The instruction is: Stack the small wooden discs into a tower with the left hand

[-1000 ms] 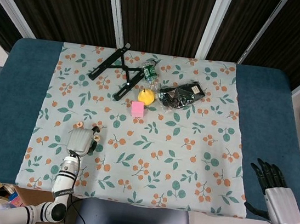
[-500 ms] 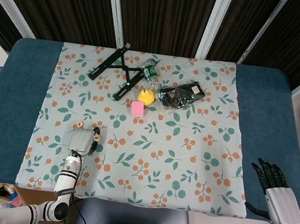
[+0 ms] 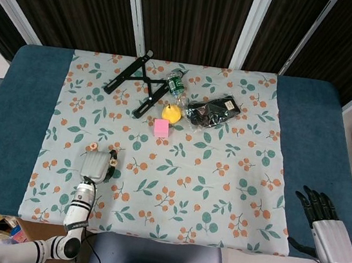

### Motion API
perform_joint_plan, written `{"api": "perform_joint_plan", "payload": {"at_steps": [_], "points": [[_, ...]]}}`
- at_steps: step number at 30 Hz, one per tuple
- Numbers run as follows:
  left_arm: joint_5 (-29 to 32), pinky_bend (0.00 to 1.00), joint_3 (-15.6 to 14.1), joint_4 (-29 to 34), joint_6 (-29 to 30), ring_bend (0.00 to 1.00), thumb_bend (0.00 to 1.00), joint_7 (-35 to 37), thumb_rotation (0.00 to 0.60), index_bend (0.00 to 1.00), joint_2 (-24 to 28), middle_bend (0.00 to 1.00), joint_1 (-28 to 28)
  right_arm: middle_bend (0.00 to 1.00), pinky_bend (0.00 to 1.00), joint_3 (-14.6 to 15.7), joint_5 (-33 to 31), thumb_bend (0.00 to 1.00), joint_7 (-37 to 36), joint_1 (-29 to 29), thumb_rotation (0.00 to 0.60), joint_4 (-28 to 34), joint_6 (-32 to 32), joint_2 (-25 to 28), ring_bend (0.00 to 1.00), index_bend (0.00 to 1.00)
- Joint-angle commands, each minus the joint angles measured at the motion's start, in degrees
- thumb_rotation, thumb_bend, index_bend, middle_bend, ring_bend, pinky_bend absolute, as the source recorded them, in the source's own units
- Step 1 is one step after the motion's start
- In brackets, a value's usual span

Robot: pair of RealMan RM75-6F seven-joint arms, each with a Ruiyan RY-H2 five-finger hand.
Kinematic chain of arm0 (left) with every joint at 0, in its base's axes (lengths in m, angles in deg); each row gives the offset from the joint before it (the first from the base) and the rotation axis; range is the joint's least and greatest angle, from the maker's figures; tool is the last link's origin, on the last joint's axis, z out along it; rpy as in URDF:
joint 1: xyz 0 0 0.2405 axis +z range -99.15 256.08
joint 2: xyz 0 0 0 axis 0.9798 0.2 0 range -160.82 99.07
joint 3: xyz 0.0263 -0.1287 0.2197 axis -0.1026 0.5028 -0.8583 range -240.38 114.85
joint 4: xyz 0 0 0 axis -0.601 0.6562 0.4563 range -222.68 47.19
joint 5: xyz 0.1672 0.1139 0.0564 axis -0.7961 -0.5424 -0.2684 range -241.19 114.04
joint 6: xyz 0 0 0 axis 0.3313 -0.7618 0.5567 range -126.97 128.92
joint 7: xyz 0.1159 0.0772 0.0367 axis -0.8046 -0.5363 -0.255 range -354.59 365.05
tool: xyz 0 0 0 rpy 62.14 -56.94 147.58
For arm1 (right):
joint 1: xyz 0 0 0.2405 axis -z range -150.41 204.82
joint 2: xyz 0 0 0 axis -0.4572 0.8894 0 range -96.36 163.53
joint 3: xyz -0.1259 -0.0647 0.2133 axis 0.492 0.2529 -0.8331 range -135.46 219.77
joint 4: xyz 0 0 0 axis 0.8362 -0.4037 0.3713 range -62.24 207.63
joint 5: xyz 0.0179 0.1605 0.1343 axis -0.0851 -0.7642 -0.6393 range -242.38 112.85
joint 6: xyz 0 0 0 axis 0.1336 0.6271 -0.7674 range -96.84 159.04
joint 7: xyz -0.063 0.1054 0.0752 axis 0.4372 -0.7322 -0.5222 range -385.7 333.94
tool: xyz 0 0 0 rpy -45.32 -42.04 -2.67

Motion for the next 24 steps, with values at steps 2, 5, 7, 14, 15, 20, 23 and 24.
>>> {"api": "perform_joint_plan", "payload": {"at_steps": [2, 5, 7, 14, 15, 20, 23, 24], "points": [[-0.6, 1.0, -0.1, 0.6, 0.6, 1.0, 0.4, 0.2, 0.6, 0.5, 0.4, 1.0, 0.1, 0.0, 0.0, 0.0, 0.0, 0.2, 0.0, 0.0, 0.6, 0.0, 0.1, 0.0, 0.0, 0.0], [-1.8, 1.0, -0.4, 2.9, 1.8, 1.0, 0.4, 0.9, 0.6, 0.51, 1.5, 1.0, 0.5, 0.0, 0.0, 0.0, 0.0, 0.2, 0.0, 0.0, 0.6, 0.0, 0.1, 0.0, 0.0, 0.0], [-3.2, 1.0, -0.6, 5.5, 3.2, 1.0, 0.4, 1.3, 0.6, 0.51, 3.0, 1.0, 1.0, 0.0, 0.0, 0.0, 0.0, 0.2, 0.1, 0.0, 0.6, 0.0, -0.1, 0.0, 0.0, 0.0], [-6.0, 1.0, -2.3, 16.8, 6.9, 1.0, 0.4, 2.7, 0.6, 0.51, 11.1, 1.0, 4.4, 0.0, 0.0, 0.0, 0.0, 0.2, 0.5, 0.0, 0.6, 0.1, -0.1, -0.2, 0.0, 0.0], [-6.2, 1.0, -2.6, 18.0, 7.1, 1.0, 0.4, 3.1, 0.6, 0.51, 12.1, 1.0, 4.9, 0.0, 0.0, 0.0, 0.0, 0.2, 0.6, 0.0, 0.6, 0.1, -0.1, -0.2, 0.0, 0.0], [-7.1, 1.0, -4.2, 21.3, 8.3, 1.0, 0.4, 5.7, 0.6, 0.51, 16.2, 1.0, 7.4, 0.0, 0.0, 0.1, 0.1, 0.2, 1.0, 0.1, 0.6, 0.1, -0.1, -0.4, 0.0, 0.0], [-6.9, 1.0, -4.7, 21.1, 7.9, 1.0, 0.4, 7.0, 0.6, 0.51, 16.9, 1.0, 8.1, 0.0, 0.0, 0.2, 0.3, 0.2, 1.3, 0.1, 0.6, 0.2, -0.2, -0.5, 0.0, 0.0], [-6.8, 1.0, -4.8, 20.8, 7.7, 1.0, 0.4, 7.3, 0.6, 0.51, 16.9, 1.0, 8.2, 0.0, 0.0, 0.2, 0.3, 0.2, 1.4, 0.1, 0.6, 0.2, -0.2, -0.5, 0.0, 0.0]]}}
